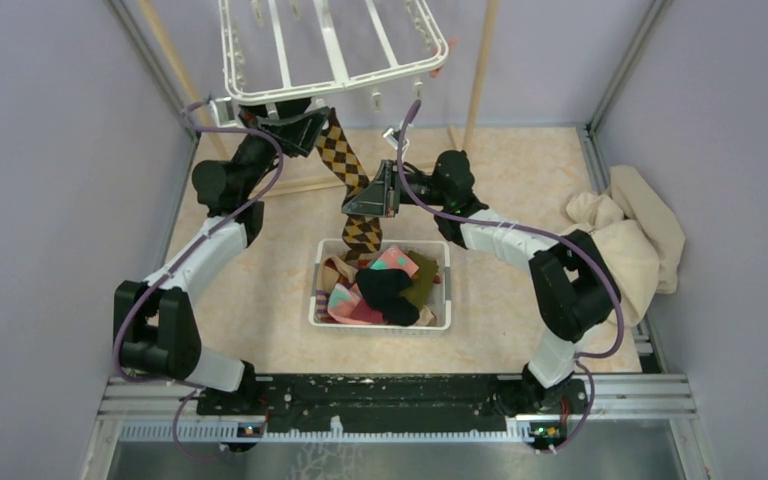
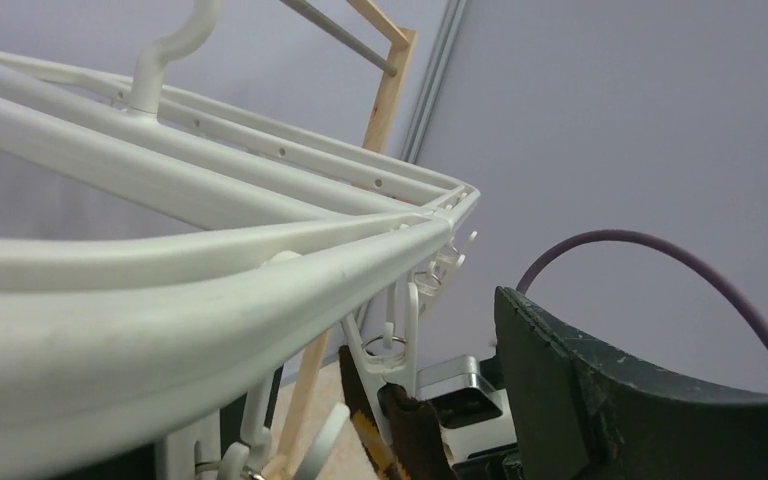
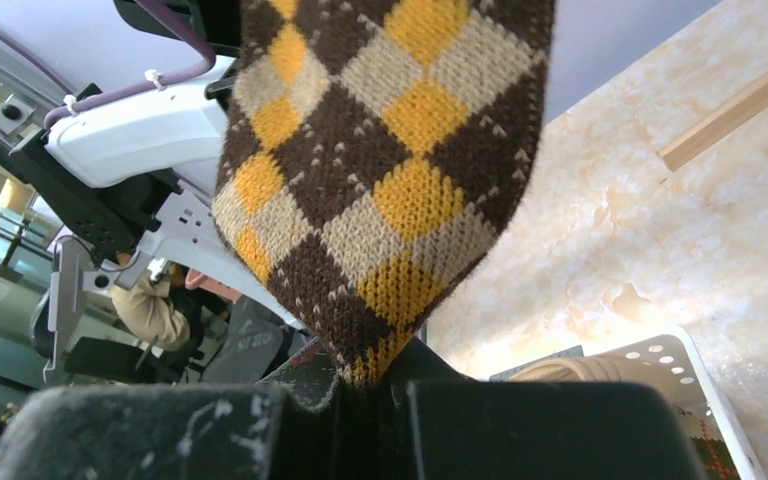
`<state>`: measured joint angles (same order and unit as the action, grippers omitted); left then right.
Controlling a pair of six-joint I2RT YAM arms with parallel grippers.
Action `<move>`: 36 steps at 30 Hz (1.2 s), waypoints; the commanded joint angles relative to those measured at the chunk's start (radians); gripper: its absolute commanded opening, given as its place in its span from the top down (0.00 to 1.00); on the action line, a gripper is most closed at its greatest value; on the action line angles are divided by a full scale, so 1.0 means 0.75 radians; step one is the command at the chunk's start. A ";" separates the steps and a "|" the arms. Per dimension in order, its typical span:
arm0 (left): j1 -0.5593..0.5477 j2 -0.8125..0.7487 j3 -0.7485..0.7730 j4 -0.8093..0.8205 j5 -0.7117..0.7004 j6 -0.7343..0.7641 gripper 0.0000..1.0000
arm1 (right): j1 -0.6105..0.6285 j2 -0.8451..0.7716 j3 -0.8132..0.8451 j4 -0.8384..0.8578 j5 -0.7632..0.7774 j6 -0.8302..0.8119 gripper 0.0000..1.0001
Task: Remove the socks clipped to the hanger
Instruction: Remove the sock from the hanger.
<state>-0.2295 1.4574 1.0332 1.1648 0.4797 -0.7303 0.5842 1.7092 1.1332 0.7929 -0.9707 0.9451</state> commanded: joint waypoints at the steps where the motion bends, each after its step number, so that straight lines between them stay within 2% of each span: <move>1: -0.009 0.020 0.056 0.093 -0.003 -0.035 0.21 | -0.002 0.002 0.022 0.087 -0.015 -0.015 1.00; 6: -0.011 0.027 0.075 0.075 0.002 -0.022 0.25 | -0.002 0.001 0.022 0.095 -0.019 -0.009 1.00; 16: -0.019 0.033 0.092 0.030 -0.004 0.009 0.43 | -0.002 -0.002 0.013 0.102 -0.021 -0.007 1.00; 20: -0.019 0.048 0.107 0.039 0.000 -0.007 0.47 | -0.003 -0.001 -0.011 0.124 -0.023 0.001 1.00; 27: -0.020 0.072 0.115 0.053 0.005 -0.033 0.73 | -0.003 0.000 -0.040 0.160 -0.025 0.014 1.00; 32: -0.019 0.075 0.118 0.037 0.005 -0.022 0.80 | -0.002 0.004 -0.048 0.171 -0.029 0.018 1.00; 36: -0.020 0.072 0.128 0.010 0.007 -0.008 0.90 | -0.002 0.007 -0.046 0.172 -0.032 0.018 1.00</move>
<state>-0.2398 1.5089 1.0863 1.1702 0.4793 -0.7441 0.5842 1.7130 1.0939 0.8528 -0.9821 0.9585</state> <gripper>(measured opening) 0.573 0.036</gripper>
